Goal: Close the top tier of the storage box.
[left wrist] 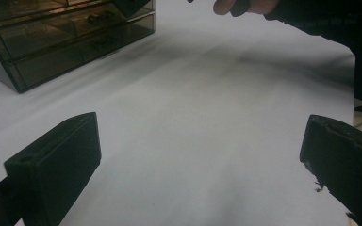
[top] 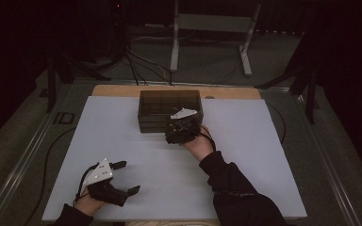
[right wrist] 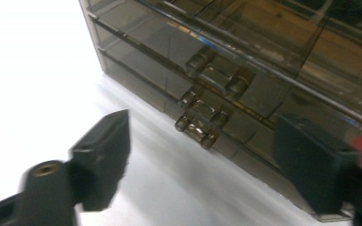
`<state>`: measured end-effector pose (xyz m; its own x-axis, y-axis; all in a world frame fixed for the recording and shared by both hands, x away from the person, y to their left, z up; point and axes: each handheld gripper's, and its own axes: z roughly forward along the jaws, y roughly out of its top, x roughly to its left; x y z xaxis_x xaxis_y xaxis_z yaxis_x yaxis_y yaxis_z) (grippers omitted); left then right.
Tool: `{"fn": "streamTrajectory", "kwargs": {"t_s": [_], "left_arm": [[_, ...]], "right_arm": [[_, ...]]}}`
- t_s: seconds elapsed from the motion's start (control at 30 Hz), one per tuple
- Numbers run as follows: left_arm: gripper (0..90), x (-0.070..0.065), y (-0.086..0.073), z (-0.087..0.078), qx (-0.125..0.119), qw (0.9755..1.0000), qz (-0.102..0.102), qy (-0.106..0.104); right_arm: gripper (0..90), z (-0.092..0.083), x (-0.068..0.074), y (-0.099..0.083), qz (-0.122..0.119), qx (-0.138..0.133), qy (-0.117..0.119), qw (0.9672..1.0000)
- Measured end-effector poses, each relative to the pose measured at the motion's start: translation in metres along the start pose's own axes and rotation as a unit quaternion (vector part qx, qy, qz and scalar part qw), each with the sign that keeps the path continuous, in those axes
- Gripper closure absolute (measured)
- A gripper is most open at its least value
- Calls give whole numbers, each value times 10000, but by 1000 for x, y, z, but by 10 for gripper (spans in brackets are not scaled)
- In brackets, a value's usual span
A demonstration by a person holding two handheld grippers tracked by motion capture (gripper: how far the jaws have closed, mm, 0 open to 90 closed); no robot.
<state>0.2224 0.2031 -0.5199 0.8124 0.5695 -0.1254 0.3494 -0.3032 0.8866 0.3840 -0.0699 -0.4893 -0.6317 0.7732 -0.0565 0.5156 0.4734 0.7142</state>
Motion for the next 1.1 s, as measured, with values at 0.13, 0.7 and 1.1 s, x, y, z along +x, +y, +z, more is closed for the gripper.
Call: {"fn": "streamTrajectory", "kwargs": {"t_s": [0.13, 0.7, 1.1], "left_arm": [[0, 0, 0, 0, 6, 10000, 4, -3], [0, 0, 0, 0, -5, 10000, 3, -12], [0, 0, 0, 0, -2, 10000, 13, -7]], "right_arm": [[113, -1, 2, 1, 27, 21, 64, 10000], [0, -3, 5, 3, -118, 138, 323, 9993], [0, -8, 5, 7, -123, 75, 518, 9986]]}}
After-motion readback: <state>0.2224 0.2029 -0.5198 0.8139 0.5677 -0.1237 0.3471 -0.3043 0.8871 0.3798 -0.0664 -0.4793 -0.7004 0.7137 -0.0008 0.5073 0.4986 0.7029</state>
